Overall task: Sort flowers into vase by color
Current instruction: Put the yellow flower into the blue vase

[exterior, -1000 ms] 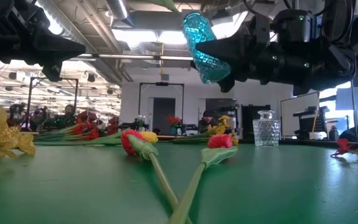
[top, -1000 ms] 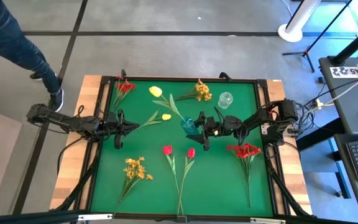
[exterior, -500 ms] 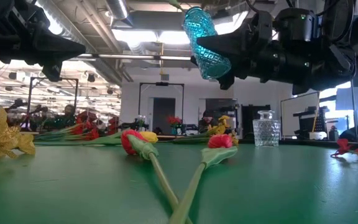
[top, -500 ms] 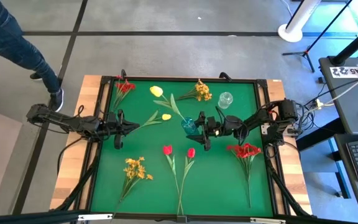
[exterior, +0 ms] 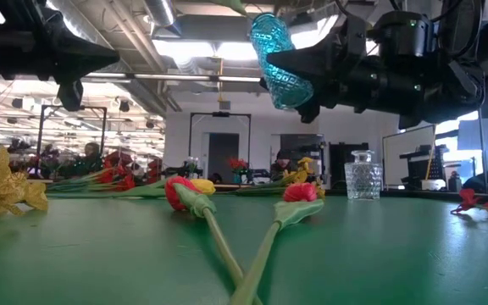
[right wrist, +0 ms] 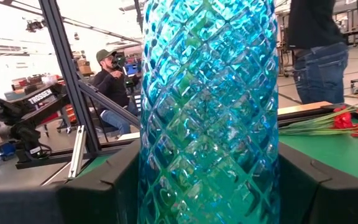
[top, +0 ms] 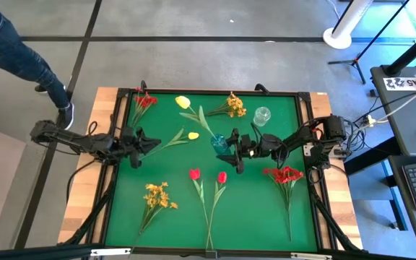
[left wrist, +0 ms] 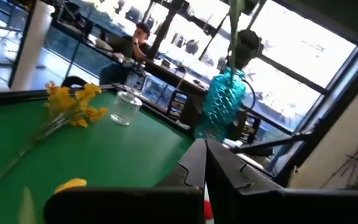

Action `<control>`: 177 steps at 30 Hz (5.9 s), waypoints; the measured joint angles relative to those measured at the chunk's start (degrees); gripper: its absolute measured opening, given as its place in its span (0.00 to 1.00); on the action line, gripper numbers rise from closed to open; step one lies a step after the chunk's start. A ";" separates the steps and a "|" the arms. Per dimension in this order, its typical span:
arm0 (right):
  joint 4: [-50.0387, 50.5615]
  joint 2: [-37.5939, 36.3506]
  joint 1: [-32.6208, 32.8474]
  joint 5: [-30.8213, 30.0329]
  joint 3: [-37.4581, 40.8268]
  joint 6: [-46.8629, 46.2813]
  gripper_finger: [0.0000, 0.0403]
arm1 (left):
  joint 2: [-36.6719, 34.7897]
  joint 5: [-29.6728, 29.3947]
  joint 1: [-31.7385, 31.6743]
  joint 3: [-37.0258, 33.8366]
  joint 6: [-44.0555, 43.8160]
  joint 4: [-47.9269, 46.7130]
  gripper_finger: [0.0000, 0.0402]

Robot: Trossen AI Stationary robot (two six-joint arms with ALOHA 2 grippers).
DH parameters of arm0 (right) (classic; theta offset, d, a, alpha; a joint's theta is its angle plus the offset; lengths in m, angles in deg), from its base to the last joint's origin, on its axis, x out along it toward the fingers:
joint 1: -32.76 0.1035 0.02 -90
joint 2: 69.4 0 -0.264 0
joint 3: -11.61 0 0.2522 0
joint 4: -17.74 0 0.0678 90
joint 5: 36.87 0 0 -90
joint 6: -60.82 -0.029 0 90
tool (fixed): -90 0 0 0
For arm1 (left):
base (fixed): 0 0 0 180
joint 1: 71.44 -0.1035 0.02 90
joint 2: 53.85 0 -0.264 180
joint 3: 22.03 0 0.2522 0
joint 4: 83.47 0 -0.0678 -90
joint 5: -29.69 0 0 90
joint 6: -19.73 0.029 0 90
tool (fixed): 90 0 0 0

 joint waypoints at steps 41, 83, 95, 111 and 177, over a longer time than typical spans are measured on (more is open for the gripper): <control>0.66 0.02 -0.01 1.46 -0.02 0.11 0.61 | 67.26 15.34 -7.27 46.49 5.10 0.17 0.33; 4.23 0.11 2.66 1.13 0.13 -0.85 0.61 | 75.46 13.01 -9.01 46.90 6.32 17.50 0.44; 15.68 0.07 2.71 -2.66 -2.82 0.85 0.61 | 75.68 14.12 -8.63 46.71 8.92 13.55 0.29; 36.01 0.09 2.60 -12.69 -10.62 10.66 0.61 | 75.51 10.98 -8.24 47.01 7.28 3.25 0.29; 59.61 3.58 1.81 -12.29 -18.93 2.97 0.87 | 71.51 4.57 -7.67 46.64 -1.44 -16.58 0.29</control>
